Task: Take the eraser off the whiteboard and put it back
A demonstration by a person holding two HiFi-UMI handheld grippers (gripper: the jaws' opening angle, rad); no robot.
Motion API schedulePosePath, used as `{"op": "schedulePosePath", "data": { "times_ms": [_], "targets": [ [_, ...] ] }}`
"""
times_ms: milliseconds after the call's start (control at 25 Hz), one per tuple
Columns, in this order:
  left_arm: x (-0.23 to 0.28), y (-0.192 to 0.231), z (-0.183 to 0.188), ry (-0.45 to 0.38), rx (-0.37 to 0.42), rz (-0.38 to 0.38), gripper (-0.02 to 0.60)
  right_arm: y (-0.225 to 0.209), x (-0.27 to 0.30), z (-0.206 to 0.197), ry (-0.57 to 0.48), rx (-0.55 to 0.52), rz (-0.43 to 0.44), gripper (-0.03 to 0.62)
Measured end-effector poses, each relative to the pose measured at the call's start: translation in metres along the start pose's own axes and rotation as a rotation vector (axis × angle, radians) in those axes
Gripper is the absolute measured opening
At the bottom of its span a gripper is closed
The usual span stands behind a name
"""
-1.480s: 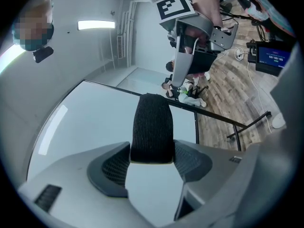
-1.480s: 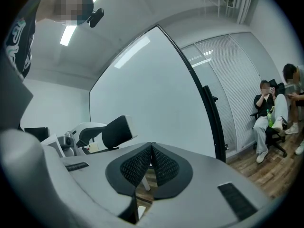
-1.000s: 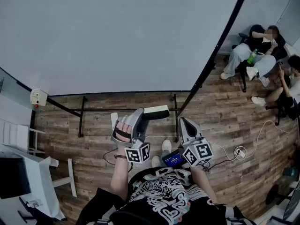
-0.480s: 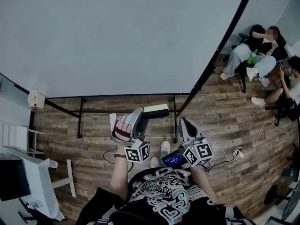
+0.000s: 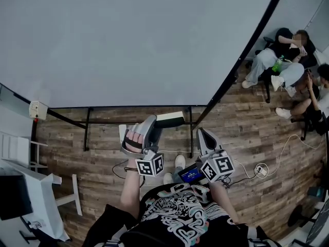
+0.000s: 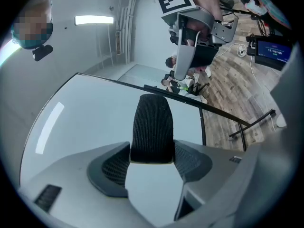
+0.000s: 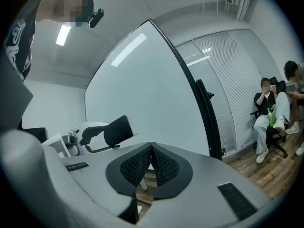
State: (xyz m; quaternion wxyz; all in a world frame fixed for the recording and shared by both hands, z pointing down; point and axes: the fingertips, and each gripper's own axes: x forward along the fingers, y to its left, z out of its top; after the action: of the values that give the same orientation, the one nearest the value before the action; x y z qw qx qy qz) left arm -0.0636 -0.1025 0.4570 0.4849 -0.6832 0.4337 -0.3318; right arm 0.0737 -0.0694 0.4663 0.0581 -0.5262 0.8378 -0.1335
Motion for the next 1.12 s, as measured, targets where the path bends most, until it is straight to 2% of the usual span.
{"op": "schedulePosePath", "data": {
  "times_ms": [1120],
  "targets": [
    [0.076,-0.008,-0.02,0.071,-0.014,-0.013,0.282,-0.049,0.057,0.0,0.052,0.009,0.048,0.015]
  ]
}}
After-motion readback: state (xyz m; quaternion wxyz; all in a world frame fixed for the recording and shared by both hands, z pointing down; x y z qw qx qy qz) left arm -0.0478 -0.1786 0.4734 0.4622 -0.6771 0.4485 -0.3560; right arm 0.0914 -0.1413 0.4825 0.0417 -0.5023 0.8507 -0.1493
